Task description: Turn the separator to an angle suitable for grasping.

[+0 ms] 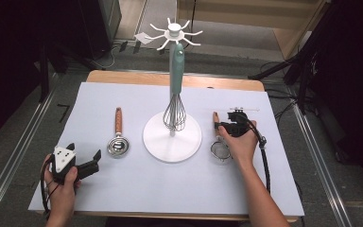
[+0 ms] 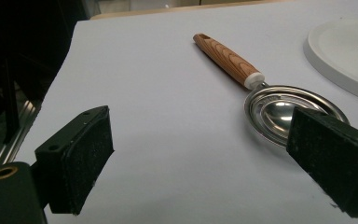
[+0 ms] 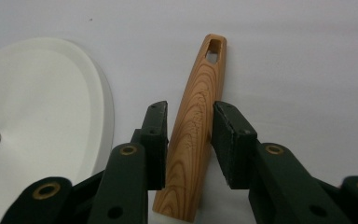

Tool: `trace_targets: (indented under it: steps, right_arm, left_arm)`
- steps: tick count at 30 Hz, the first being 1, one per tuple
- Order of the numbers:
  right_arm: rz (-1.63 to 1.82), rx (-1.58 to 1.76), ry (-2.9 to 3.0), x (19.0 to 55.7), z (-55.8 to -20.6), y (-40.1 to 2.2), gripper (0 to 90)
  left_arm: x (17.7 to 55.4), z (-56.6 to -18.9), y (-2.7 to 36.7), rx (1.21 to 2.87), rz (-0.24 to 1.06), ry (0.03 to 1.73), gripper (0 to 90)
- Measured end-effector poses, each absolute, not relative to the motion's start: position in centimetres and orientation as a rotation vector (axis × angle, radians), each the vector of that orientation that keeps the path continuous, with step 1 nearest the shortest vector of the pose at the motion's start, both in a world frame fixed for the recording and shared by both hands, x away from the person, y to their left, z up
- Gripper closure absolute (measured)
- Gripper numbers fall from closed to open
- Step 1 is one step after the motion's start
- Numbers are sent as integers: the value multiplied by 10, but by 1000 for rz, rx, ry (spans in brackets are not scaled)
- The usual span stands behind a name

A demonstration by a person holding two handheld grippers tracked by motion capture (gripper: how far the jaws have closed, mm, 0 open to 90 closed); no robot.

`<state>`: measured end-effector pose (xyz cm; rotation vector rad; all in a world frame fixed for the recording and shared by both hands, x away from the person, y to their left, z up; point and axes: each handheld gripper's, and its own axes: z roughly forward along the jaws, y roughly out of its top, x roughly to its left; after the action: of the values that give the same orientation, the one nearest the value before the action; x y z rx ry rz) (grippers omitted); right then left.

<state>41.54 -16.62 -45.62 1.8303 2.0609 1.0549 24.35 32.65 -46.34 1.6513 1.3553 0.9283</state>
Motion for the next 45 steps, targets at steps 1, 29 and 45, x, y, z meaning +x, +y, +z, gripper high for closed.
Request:
trace_targets:
  steps: [1,29,45]
  right_arm:
    - [1039,1830,2061,415,-457,-165,680]
    - [949,1877,2117,419,-459,-147,593]
    - [964,1853,2087,417,-453,-148,603]
  left_arm:
    - [243,-463,326,1651,929,1355,77]
    - [243,-463,327,1650,928,1355,77]
    - [243,-463,327,1651,932,1352,77]
